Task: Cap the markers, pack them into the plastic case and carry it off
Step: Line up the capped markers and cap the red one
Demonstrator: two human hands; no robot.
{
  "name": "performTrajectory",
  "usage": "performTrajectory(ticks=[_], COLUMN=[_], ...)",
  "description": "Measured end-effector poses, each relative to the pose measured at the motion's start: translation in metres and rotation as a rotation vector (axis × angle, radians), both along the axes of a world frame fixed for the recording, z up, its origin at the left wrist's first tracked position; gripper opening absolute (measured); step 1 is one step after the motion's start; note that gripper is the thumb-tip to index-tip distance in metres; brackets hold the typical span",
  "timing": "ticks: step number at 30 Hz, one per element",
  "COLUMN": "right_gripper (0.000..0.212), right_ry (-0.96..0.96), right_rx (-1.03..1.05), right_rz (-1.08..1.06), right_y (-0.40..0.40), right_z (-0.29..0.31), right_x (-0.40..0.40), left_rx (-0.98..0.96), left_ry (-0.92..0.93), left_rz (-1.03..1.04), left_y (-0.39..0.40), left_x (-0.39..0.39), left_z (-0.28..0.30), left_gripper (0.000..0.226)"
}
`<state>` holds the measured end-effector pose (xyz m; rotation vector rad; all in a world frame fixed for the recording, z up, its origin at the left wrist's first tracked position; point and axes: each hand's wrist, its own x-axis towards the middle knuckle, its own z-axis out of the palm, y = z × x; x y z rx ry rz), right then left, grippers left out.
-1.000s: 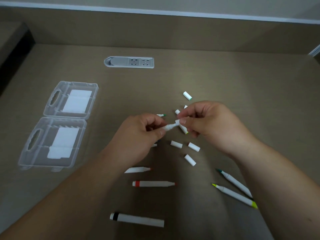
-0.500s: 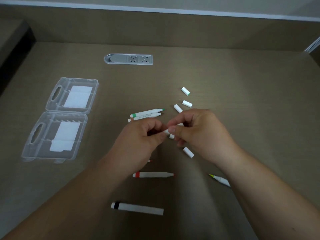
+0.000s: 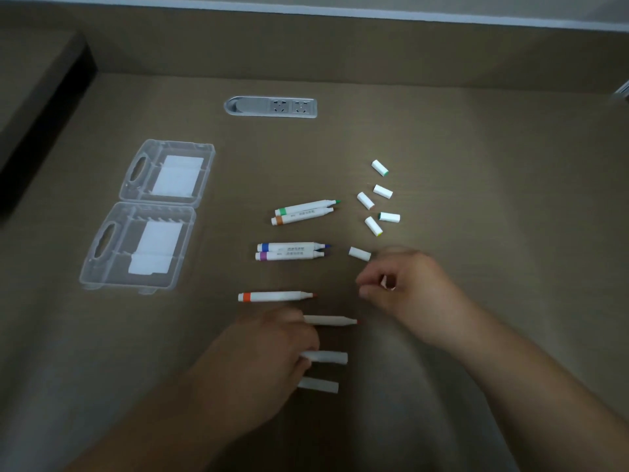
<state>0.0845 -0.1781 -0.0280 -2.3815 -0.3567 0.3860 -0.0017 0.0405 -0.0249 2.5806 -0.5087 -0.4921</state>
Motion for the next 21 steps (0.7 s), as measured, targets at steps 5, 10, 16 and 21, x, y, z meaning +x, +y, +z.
performTrajectory(ticks=[5,10,16,21], right_gripper=[0.017,0.017,0.011,0.015], right_ry=[-0.154,-0.242,-0.267,-0.383], right_rx=[-0.236,-0.290,-0.219,-0.135], right_rz=[0.247,0.203,0.177,0.209], right_y=[0.014,0.024,0.021,0.019], right_z=[-0.014,-0.031,-0.025,-0.006], right_x=[-0.022,-0.030,-0.037,-0.039], left_rx=[0.171,0.167,0.056,0.070], left_ry=[-0.140,-0.164,-0.270,-0.357], left_rz=[-0.088,-0.066,0.109,0.135], left_y=[0.005,0.004,-0.004,-0.015], left_x=[-0.004,-0.005,-0.008,0.006], left_z=[-0.018,-0.023,-0.015,-0.003], left_gripper=[0.004,0.013,0.020,0.032])
